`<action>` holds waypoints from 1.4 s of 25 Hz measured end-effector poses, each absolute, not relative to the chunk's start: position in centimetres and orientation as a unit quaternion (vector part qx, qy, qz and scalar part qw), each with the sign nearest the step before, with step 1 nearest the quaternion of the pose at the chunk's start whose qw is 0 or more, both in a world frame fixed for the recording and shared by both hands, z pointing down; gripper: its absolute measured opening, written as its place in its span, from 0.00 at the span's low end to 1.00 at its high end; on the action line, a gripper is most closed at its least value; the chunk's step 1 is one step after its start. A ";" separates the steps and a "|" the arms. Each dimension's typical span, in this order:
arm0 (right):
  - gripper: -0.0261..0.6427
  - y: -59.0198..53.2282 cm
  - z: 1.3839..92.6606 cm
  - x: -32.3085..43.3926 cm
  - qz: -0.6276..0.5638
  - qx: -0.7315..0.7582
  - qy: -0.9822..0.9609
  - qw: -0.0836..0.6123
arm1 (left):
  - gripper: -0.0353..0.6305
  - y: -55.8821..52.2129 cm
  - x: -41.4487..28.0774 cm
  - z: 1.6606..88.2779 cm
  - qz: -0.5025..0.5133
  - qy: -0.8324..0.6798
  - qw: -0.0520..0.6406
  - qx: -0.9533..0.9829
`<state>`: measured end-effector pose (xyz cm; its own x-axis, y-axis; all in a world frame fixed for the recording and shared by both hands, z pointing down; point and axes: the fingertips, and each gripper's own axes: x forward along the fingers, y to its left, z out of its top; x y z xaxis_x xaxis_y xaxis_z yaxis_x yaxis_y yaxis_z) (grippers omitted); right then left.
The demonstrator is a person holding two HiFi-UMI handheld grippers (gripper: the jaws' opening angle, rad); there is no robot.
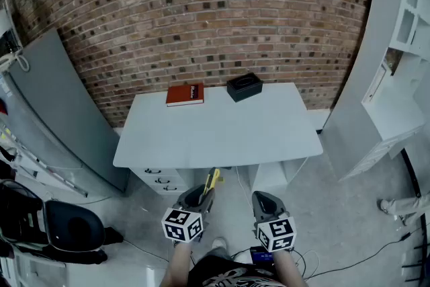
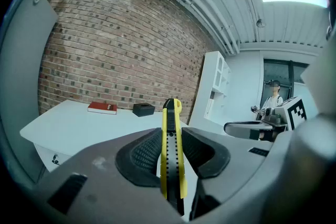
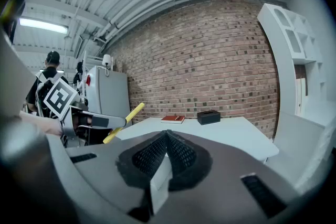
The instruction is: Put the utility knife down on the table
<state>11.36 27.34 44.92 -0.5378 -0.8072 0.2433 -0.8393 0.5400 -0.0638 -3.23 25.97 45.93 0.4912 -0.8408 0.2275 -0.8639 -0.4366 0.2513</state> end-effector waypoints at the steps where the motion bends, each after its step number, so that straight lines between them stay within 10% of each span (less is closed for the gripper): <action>1: 0.04 27.3 44.8 11.5 0.086 0.472 -0.872 0.093 | 0.24 25.9 -3.1 45.8 0.033 -0.503 0.169 0.847; 20: 0.04 20.9 46.5 11.7 0.108 0.459 -0.877 0.094 | 0.24 20.3 -3.8 46.9 0.033 -0.517 0.177 0.837; 35: 0.04 -2.4 47.2 6.9 0.124 0.487 -0.856 0.121 | 0.24 -3.7 -7.9 47.9 0.047 -0.479 0.199 0.854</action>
<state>6.89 -2.35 47.18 -0.4972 -0.8031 0.3284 -0.8633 0.4958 -0.0944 -7.93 -3.67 47.95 0.5370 -0.7989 0.2710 -0.8365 -0.4625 0.2939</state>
